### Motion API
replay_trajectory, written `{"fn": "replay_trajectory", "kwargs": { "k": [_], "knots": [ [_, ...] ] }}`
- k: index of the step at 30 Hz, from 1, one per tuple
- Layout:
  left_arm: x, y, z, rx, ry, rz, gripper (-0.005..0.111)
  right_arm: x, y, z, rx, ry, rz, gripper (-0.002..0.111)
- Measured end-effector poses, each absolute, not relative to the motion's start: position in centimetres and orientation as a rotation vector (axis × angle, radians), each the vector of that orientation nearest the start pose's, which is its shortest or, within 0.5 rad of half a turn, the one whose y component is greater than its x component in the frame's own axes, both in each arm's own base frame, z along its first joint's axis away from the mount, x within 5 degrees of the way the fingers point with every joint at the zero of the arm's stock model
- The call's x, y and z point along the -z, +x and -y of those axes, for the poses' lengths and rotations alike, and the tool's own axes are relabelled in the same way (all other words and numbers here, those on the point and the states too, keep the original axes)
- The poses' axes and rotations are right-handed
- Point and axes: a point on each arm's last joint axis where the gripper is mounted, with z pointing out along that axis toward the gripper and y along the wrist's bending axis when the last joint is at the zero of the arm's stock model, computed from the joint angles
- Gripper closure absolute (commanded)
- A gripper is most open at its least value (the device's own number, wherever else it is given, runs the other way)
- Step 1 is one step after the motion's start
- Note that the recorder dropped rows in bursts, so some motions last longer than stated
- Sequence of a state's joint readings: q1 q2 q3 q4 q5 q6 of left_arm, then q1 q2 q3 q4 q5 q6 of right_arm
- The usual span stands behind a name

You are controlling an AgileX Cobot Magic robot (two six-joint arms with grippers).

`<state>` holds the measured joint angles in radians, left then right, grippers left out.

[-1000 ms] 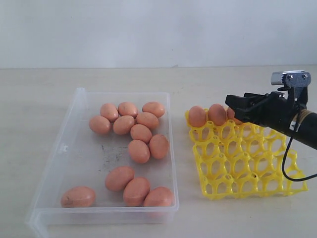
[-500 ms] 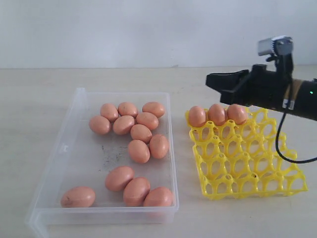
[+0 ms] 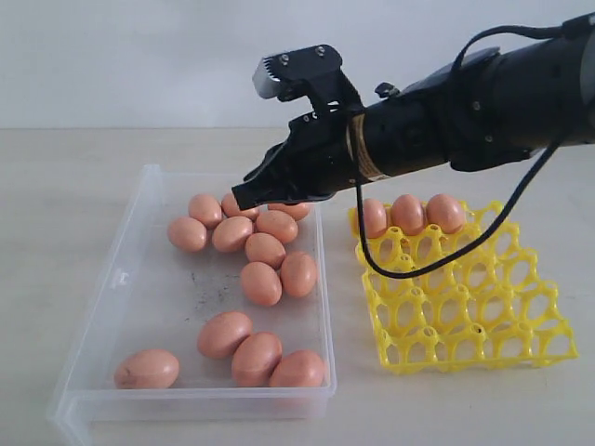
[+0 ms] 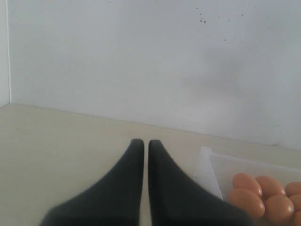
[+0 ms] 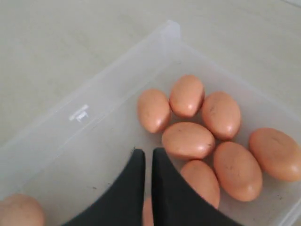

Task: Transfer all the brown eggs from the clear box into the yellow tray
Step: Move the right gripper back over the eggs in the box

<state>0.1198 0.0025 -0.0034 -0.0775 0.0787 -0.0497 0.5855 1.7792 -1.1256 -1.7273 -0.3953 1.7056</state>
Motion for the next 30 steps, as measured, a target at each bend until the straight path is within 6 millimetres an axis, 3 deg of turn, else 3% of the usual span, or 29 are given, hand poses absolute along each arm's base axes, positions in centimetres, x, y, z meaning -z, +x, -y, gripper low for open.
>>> {"fn": "replay_trajectory", "kwargs": {
  "k": [3,6,11,15,17,20,26,30],
  "knots": [
    [-20.7,5.6,-0.6,0.01,-0.187,-1.55,0.103,-22.4,30.9,-24.4,-0.685,-0.893,-2.054,0.109],
    [-20.7,5.6,-0.6,0.01,-0.187,-1.55,0.103,-22.4,32.1,-23.4,-0.481,-0.832,-2.033,0.109],
    [-20.7,5.6,-0.6,0.01,-0.187,-1.55,0.103,-24.1,33.4,-19.7,0.017,-0.684,-1.947,0.109],
    [-20.7,5.6,-0.6,0.01,-0.187,-1.55,0.103,-26.1,33.1,-16.9,0.344,-0.63,-1.938,0.109],
    [-20.7,5.6,-0.6,0.01,-0.187,-1.55,0.103,-26.0,32.6,-16.1,0.443,-0.67,-2.004,0.109],
    [-20.7,5.6,-0.6,0.01,-0.187,-1.55,0.103,-25.2,31.7,-16.3,0.371,-0.744,-2.169,0.109],
    [-20.7,5.6,-0.6,0.01,-0.187,-1.55,0.103,-25.0,31.3,-20.7,-0.167,-0.895,-2.339,0.109],
    [-20.7,5.6,-0.6,0.01,-0.187,-1.55,0.103,-24.0,32.4,-23.3,-0.369,-0.957,-2.44,0.107]
  ]
}}
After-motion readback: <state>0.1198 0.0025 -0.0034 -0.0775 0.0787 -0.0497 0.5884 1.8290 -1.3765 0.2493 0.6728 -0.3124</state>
